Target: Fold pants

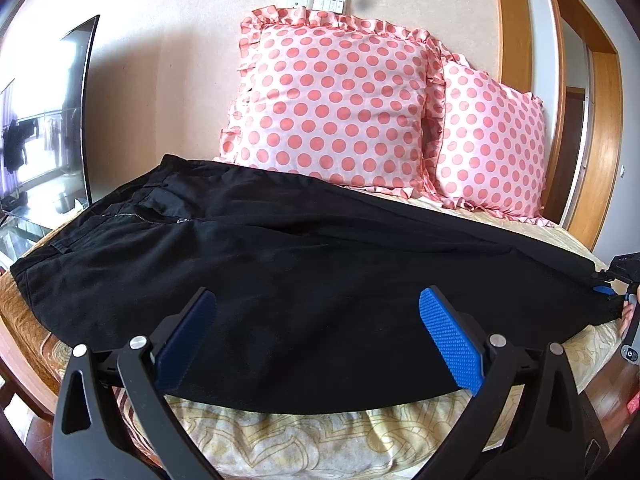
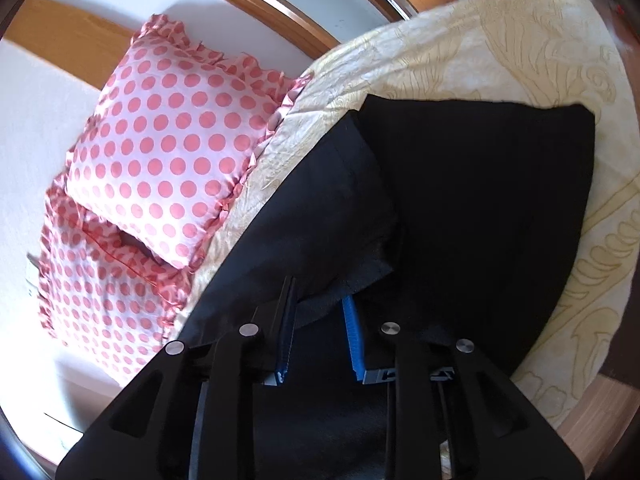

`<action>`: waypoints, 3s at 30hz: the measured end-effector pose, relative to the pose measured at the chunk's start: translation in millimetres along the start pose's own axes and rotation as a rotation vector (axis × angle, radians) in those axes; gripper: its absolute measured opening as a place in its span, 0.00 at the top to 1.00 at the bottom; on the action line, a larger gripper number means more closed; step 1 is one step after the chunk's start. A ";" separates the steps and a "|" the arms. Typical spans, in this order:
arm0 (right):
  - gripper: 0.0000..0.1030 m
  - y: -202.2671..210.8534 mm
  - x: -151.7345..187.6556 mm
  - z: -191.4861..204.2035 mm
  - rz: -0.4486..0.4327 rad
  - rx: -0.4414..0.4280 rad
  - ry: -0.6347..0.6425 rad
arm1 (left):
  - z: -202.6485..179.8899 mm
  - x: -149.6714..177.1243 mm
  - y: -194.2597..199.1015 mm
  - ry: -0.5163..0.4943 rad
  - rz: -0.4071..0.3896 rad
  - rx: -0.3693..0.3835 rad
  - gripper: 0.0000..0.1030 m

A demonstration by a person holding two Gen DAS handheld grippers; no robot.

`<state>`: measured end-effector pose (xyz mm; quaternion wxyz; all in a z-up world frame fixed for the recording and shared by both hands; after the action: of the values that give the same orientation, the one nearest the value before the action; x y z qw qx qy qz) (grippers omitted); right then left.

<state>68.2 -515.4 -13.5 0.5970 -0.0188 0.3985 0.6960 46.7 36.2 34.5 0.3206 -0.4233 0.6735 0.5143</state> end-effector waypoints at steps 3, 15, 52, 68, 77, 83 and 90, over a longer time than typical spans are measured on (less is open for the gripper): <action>0.76 3.3 -0.2 -4.2 0.007 -0.015 -0.064 | 3.9 -1.8 -1.8 0.014 0.006 -0.009 0.02; 0.81 -5.1 -6.0 -4.4 -0.077 0.010 -0.102 | 27.5 -22.7 -11.4 0.129 -0.011 -0.046 0.02; 0.98 34.9 -2.3 -42.8 -0.207 0.023 0.067 | 147.3 -208.0 -286.7 0.421 0.419 -0.321 0.22; 0.98 30.0 -7.0 -42.0 -0.185 0.031 0.093 | 183.5 -200.6 -273.1 0.608 0.356 -0.230 0.93; 0.98 29.1 -16.8 -43.4 -0.180 0.007 0.087 | 160.0 -217.3 -99.7 0.513 0.109 -0.099 0.93; 0.98 34.1 -24.1 -44.9 -0.203 0.006 0.079 | 174.8 -127.5 -2.5 0.534 0.037 -0.134 0.93; 0.98 32.5 -26.8 -45.4 -0.198 0.027 0.073 | 198.5 -26.5 12.4 0.593 0.082 -0.211 0.92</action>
<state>28.0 -562.4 -13.7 0.6483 -0.0753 0.4256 0.6268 46.3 235.3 10.0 0.0434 -0.5581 0.6972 0.4478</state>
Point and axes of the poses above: each gripper's, at about its wrist camera, not at the fingertips, and y roughly against the way its jaws point, z to its left, x to its underside, the point moved 2 cm from there along -y, roughly the way its jaws point, and after that the axes turned 10 degrees about y, right-handed, at the moved point
